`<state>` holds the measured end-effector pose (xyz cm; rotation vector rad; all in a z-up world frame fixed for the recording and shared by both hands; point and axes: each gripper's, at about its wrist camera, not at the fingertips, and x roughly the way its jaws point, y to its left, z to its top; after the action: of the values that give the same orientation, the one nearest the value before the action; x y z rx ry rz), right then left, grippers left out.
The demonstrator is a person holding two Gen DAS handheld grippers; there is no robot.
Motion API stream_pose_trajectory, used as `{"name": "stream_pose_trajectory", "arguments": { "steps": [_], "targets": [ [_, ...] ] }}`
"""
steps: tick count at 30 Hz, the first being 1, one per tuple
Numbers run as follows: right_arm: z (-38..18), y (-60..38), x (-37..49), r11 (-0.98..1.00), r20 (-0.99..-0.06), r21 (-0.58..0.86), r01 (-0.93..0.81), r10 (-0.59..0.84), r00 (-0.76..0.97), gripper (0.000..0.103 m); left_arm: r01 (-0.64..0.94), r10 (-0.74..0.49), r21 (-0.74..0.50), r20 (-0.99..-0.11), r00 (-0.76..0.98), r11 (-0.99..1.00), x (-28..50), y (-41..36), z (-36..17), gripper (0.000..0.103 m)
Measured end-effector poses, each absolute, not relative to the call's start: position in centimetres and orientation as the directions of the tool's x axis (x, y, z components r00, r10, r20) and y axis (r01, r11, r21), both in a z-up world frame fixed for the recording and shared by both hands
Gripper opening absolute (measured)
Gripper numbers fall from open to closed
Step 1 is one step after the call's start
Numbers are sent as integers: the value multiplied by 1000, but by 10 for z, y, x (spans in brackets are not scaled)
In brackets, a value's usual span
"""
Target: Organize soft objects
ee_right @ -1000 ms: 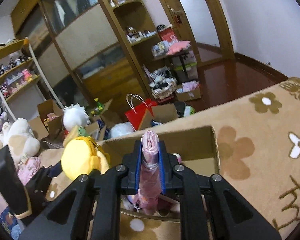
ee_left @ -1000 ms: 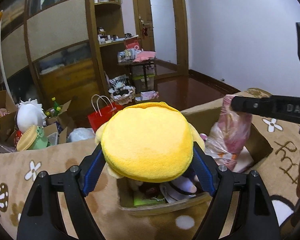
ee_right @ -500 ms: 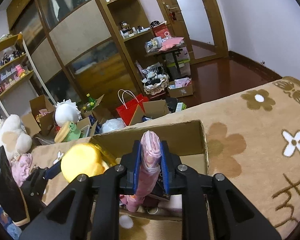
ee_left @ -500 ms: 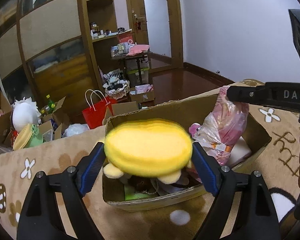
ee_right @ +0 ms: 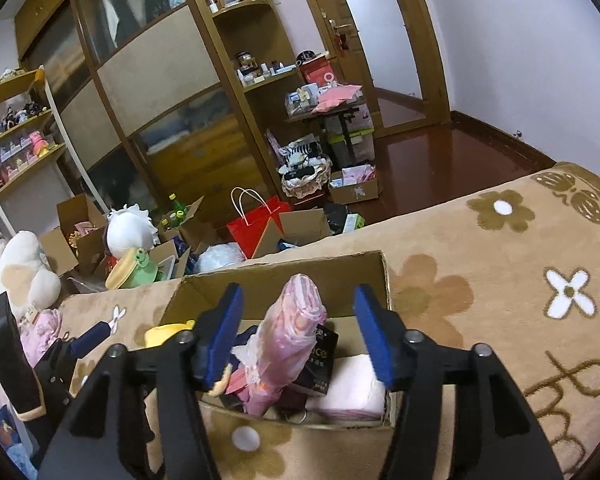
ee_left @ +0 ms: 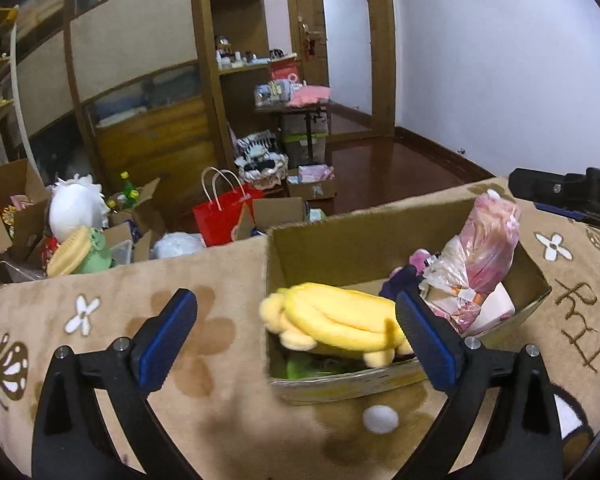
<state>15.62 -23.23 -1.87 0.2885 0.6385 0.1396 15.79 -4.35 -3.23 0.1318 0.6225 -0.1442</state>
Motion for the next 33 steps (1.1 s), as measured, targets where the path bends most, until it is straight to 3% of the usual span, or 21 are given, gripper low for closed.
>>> {"name": "stream_pose_trajectory", "arguments": {
  "steps": [2, 5, 8, 22, 33],
  "targets": [
    [-7, -232, 152, 954, -562, 296, -46, 213, 799, 73, 167, -90, 83, -572, 816, 983, 150, -39, -20, 103],
    [14, -228, 138, 964, -537, 260, -63, 199, 820, 92, 154, -86, 79, -551, 830, 985, 141, -34, -2, 103],
    [32, -226, 124, 968, -519, 244, -52, 176, 836, 103, 129, -67, 77, -536, 841, 989, 131, -28, 15, 103],
    [93, -226, 47, 982, -458, 187, -4, 90, 884, 103, 143, -108, 44, -452, 885, 989, 57, -10, 87, 103],
    [113, -229, -12, 980, -384, 200, 0, 79, 920, 103, 144, -119, 42, -363, 924, 989, -3, -5, 113, 103]
  ]
}}
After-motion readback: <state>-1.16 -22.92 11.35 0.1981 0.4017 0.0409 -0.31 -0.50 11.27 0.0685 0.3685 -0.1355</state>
